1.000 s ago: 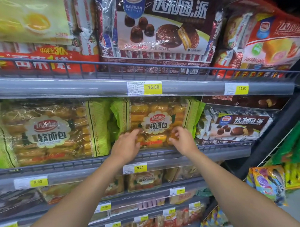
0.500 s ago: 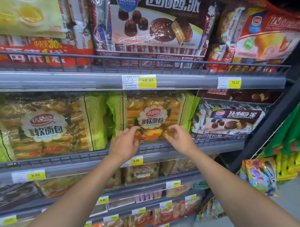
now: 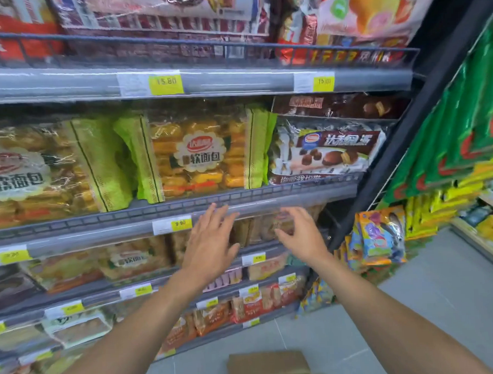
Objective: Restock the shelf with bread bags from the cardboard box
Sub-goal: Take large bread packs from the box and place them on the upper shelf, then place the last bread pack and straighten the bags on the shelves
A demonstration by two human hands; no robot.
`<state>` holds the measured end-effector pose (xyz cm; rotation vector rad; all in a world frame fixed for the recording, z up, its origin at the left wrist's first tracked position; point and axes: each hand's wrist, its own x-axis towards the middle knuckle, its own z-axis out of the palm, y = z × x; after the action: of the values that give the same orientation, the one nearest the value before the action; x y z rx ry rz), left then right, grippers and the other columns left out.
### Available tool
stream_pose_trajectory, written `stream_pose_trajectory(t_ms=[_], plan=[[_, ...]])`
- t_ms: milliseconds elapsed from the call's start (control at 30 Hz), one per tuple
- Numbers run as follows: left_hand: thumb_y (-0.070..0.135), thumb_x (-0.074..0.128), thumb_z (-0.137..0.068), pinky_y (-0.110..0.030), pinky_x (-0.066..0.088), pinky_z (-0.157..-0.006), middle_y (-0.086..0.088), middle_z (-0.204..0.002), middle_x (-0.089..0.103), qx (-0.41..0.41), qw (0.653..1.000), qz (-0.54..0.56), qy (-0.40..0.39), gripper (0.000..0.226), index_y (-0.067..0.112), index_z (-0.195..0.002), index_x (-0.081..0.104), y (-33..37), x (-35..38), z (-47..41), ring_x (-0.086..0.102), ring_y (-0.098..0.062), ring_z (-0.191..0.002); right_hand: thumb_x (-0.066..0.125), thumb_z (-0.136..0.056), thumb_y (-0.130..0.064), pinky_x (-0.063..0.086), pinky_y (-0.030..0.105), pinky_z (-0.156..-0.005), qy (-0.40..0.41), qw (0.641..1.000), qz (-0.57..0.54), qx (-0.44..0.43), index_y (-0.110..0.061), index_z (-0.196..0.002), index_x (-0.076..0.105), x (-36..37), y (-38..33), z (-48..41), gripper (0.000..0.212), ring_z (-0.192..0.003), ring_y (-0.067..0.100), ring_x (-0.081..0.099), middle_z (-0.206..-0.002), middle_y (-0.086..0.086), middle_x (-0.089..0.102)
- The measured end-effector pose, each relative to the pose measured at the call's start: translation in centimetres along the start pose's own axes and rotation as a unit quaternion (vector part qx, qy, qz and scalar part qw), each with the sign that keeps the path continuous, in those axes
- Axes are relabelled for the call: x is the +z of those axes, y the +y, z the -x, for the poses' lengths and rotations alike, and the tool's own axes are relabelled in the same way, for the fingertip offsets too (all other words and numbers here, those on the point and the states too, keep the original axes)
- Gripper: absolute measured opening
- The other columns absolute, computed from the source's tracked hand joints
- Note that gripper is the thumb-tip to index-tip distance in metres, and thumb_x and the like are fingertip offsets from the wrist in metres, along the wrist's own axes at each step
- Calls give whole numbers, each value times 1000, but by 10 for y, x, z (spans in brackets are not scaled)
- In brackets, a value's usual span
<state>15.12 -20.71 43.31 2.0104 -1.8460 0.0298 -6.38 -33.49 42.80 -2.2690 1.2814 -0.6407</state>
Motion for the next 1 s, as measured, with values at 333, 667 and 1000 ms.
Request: stream_pose_trajectory(t_ms=[333,667,1000], plan=[[40,77,-78,-54,36,-115,-8,-161,34,131,981,3,-146,84,21,-151,40,69,155,84,27,-32,-151,65,-77,-49,42,38,-108,-89,994,71,-1,-22,-140,51,47,154,147,70,-132,20,46,-143,1,47],[48,80,-76,-54,42,-110,-12,-159,37,218,936,23,-275,87,24,-150,41,63,346,210,39,-36,-144,62,-76,-49,38,43,-111,-253,962,101,-13,-30,-140,44,185,319,312,69,-138,23,43,-150,0,44],[37,82,-69,-51,34,-115,-8,-164,28,211,886,-19,-413,88,28,-149,45,14,536,321,29,-35,-149,75,-73,-30,45,44,-107,-301,945,115,56,-30,-135,56,339,435,409,64,-134,27,47,-147,3,46]])
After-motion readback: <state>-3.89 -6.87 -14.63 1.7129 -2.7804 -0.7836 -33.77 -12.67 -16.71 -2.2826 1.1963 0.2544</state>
